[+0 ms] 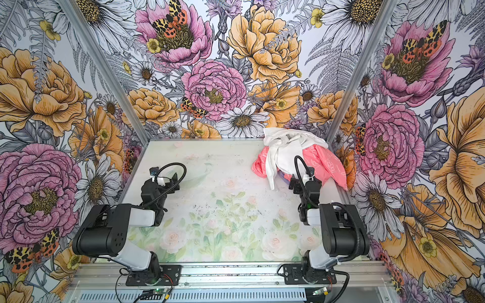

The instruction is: Pick out a specific cloth from the pile

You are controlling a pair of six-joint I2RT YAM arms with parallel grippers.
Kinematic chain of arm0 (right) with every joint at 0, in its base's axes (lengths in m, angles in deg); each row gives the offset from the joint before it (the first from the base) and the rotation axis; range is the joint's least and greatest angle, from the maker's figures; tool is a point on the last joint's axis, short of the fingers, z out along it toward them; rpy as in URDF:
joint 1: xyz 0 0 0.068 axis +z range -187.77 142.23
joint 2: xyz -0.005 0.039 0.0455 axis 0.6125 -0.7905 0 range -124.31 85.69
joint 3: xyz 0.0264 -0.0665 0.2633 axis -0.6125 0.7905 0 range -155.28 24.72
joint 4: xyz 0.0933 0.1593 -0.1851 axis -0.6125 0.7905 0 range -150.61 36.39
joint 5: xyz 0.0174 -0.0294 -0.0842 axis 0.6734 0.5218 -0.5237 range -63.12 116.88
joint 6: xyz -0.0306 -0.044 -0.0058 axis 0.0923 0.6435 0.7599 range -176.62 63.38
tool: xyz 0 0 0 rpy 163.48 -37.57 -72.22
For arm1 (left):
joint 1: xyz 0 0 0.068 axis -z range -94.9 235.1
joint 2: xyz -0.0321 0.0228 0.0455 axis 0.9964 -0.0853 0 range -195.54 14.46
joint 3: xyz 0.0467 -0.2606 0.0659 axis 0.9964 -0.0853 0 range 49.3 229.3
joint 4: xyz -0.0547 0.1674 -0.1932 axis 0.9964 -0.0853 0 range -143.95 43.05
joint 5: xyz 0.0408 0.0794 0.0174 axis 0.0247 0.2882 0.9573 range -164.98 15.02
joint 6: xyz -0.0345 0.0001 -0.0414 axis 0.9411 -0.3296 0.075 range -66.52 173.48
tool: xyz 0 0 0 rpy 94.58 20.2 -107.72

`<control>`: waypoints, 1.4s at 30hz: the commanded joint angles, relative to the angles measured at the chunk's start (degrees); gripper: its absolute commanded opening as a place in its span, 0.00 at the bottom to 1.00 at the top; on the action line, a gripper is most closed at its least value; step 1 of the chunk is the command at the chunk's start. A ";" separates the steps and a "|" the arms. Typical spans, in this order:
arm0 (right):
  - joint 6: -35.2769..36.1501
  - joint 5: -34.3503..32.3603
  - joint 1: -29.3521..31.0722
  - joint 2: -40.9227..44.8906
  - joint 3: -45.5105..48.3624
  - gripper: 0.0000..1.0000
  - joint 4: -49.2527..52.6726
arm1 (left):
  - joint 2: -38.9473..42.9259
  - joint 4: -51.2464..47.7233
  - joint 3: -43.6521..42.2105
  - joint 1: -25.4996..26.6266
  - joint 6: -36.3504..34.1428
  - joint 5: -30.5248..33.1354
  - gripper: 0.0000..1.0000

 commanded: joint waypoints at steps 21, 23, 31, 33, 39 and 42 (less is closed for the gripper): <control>0.00 -0.67 0.56 0.06 -0.83 1.00 -0.55 | 0.57 -0.10 0.91 -0.04 0.36 -1.41 0.99; 0.02 -0.84 0.62 0.11 -0.90 0.99 -0.52 | 0.57 -0.10 0.91 -0.10 0.37 -1.41 0.99; 0.12 -1.12 0.83 0.52 -0.76 1.00 -0.61 | 1.19 3.04 -0.94 0.03 0.50 -1.51 0.99; 0.45 -1.98 1.10 3.03 -1.38 0.99 2.97 | 3.42 5.49 -3.27 0.51 0.29 -0.17 0.99; -0.74 -4.82 2.30 16.48 -3.29 0.99 16.57 | 17.57 -2.52 -5.95 3.37 -0.89 4.99 0.99; -4.57 -2.99 2.31 24.01 -5.32 0.99 24.70 | 28.16 -15.17 -3.83 6.73 -0.88 9.91 0.99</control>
